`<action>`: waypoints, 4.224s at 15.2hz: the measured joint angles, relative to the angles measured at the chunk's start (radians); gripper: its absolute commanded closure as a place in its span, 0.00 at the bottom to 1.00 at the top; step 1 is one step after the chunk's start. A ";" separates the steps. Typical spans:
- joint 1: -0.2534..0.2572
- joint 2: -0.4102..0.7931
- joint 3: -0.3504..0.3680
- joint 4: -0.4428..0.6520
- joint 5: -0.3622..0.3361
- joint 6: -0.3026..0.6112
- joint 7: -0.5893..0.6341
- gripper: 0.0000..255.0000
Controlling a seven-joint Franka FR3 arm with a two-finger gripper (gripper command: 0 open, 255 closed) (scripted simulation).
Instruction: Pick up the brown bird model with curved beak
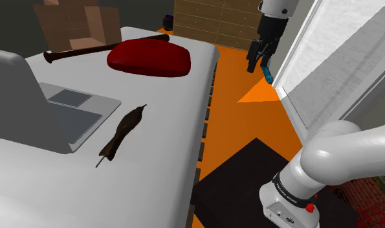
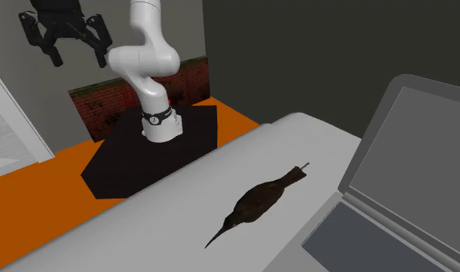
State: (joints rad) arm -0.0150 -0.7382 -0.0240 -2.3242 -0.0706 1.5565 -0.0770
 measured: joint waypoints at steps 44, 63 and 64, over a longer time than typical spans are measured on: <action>0.088 1.096 0.692 0.520 -0.266 0.504 1.653 0.00; 0.092 1.110 0.687 0.514 -0.278 0.521 1.662 1.00; 0.092 1.105 0.689 0.523 -0.273 0.509 1.658 1.00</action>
State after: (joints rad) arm 0.0769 0.3673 0.6651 -1.8008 -0.3437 2.0651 1.5812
